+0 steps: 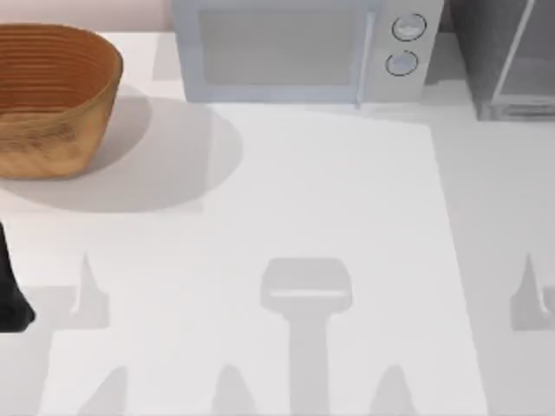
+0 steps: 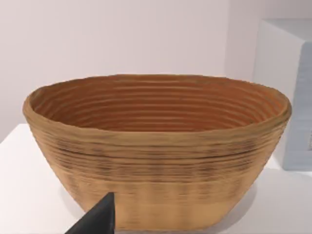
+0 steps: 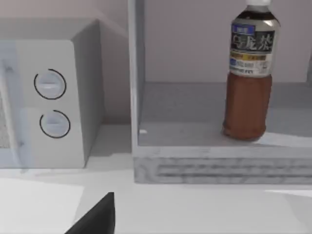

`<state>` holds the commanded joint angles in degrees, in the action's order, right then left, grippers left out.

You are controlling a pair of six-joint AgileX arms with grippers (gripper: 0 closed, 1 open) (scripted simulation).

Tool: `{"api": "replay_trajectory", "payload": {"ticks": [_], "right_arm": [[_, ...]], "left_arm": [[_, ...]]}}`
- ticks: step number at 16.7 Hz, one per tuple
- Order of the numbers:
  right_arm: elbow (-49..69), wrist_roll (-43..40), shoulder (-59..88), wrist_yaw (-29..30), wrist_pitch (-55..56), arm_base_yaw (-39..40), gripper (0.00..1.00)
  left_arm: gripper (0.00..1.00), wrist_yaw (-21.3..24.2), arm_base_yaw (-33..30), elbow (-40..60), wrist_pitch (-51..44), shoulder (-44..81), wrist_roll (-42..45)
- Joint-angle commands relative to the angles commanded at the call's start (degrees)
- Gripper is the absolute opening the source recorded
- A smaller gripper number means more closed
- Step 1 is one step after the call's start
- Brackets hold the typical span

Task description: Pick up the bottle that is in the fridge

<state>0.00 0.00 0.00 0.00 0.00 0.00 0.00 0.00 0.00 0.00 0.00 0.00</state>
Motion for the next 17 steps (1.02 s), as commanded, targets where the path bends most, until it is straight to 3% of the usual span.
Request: {"api": "replay_trajectory", "payload": {"ticks": [7,17], "right_arm": [[1.1,0.0,9.1,-3.1,8.8,-3.2,1.0],[6.3,0.4,59.9,-17.5,54.7,-18.3,1.0]], "left_arm": [[1.0,0.0,0.0,0.0,0.0,0.0,0.0],[1.0,0.0,0.0,0.0,0.0,0.0,0.0]]}}
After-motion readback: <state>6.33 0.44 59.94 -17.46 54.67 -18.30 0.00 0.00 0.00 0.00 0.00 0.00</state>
